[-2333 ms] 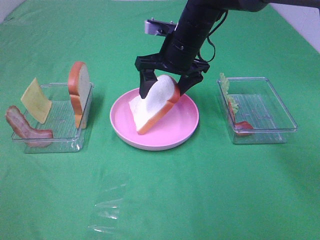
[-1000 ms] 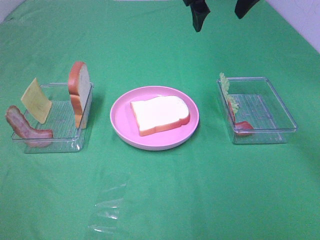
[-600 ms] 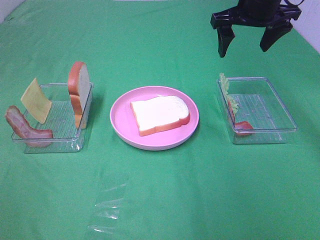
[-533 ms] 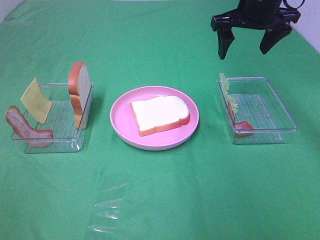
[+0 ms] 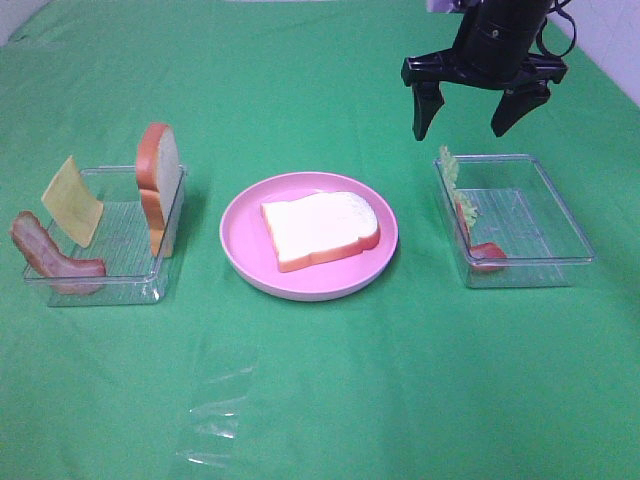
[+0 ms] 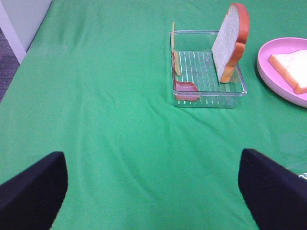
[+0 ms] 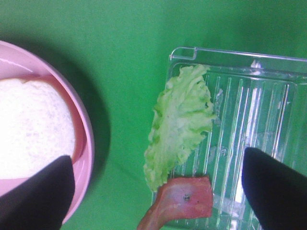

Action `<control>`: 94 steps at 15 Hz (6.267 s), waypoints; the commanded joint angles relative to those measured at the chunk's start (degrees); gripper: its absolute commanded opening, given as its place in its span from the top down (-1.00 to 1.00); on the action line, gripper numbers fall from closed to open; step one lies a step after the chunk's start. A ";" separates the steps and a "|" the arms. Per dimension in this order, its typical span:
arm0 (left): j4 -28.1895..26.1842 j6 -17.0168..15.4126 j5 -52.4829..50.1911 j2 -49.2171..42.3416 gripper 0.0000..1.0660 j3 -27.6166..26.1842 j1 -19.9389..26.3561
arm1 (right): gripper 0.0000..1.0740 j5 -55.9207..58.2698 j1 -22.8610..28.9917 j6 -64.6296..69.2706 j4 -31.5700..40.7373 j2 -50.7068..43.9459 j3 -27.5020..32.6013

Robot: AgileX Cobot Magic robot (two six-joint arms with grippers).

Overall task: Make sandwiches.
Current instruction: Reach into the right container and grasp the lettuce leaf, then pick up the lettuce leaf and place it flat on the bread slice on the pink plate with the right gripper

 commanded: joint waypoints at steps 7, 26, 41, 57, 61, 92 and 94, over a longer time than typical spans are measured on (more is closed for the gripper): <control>0.00 -0.29 -0.34 0.06 -0.66 -0.06 0.17 | -0.66 -1.49 -0.11 -0.11 -1.09 2.06 0.40; 0.00 -0.29 -0.34 0.06 -0.66 -0.06 0.17 | -0.45 -4.41 -0.11 4.24 -3.67 7.16 0.29; 0.00 -0.29 -0.34 0.06 -0.66 -0.06 0.17 | 1.00 -1.43 -0.11 2.18 -3.67 7.16 0.29; 0.00 -0.29 -0.34 0.06 -0.66 -0.06 0.17 | 1.00 1.89 0.00 -0.29 -4.76 -9.28 0.00; 0.00 -0.29 -0.34 0.06 -0.66 -0.06 0.17 | 1.00 2.06 0.06 -0.46 -0.29 -9.51 0.00; 0.00 -0.29 -0.34 0.06 -0.66 -0.06 0.17 | 1.00 -10.54 21.20 -0.40 -3.38 7.39 0.11; 0.00 -0.29 -0.34 0.06 -0.66 -0.06 0.17 | 1.00 -9.74 21.20 1.66 -8.19 9.00 0.11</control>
